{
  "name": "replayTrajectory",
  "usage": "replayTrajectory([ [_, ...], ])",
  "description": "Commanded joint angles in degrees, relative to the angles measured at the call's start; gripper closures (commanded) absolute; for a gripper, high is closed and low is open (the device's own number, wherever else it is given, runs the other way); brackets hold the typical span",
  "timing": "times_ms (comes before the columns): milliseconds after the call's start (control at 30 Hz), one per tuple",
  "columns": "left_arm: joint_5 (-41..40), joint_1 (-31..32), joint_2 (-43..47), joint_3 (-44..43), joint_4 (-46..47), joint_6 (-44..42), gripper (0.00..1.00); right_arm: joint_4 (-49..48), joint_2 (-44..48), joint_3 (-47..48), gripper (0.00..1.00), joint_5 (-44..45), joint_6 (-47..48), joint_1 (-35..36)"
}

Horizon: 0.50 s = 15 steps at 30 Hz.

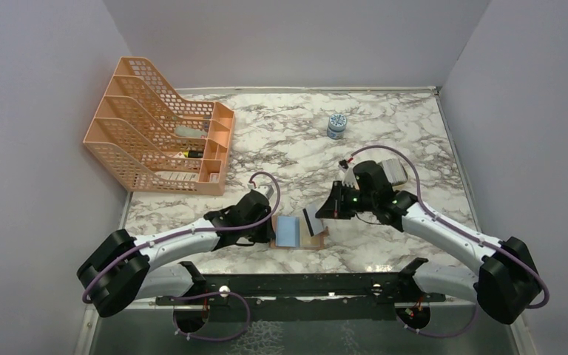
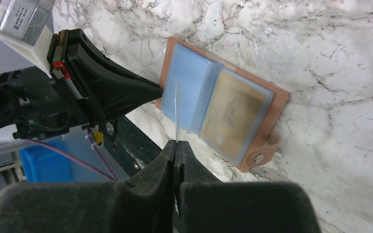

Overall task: Put the credit cards into the card holder
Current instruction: Insert the credit card into the card holder.

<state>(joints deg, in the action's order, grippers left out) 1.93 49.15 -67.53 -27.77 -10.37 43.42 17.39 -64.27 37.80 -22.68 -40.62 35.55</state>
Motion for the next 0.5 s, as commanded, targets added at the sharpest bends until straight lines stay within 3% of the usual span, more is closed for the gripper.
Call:
replayTrajectory([
  [0,2.22,0.14,-1.02,1.68,3.44,1.83,0.91,-7.14,-2.88,-1.99,0.99,-3.74,-5.98,0.4],
  [467,3.99,0.13,-1.73,3.65,5.83,4.19,0.97,-15.23,-11.52,-5.87,0.99,-3.54,-7.48,0.58],
])
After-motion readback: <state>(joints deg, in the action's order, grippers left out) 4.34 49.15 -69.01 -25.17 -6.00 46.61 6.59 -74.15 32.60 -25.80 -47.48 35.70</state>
